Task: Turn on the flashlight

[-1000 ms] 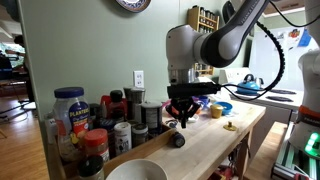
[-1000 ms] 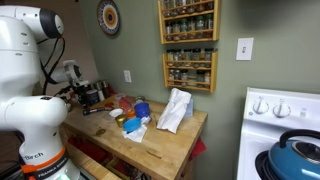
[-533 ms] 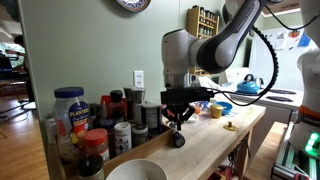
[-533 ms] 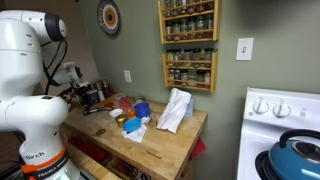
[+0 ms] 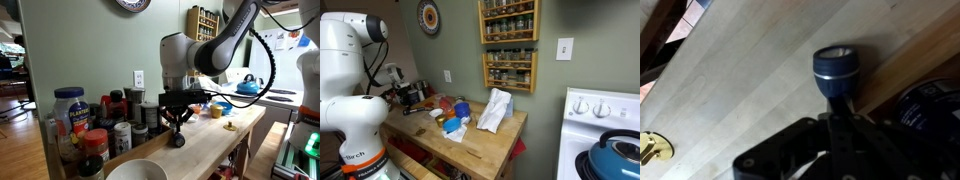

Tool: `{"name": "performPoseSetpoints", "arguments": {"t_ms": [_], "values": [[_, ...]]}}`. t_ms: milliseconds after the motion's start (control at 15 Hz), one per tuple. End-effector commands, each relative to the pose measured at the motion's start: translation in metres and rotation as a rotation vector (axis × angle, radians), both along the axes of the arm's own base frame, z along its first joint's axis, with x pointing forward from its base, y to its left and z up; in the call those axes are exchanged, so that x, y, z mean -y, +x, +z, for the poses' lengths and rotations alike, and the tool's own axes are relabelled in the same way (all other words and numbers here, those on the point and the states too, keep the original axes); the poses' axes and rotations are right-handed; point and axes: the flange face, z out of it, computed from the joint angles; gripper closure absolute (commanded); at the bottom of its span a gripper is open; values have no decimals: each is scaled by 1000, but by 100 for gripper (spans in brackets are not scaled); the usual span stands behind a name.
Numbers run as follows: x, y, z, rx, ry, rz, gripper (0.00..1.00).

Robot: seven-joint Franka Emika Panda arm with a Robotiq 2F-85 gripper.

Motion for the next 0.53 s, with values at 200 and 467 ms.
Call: {"name": "performPoseSetpoints", "arguments": {"t_ms": [200,467], "values": [[-3,2,-4,37,6,-47,100],[-1,2,-3,56,10,-79,100]]}}
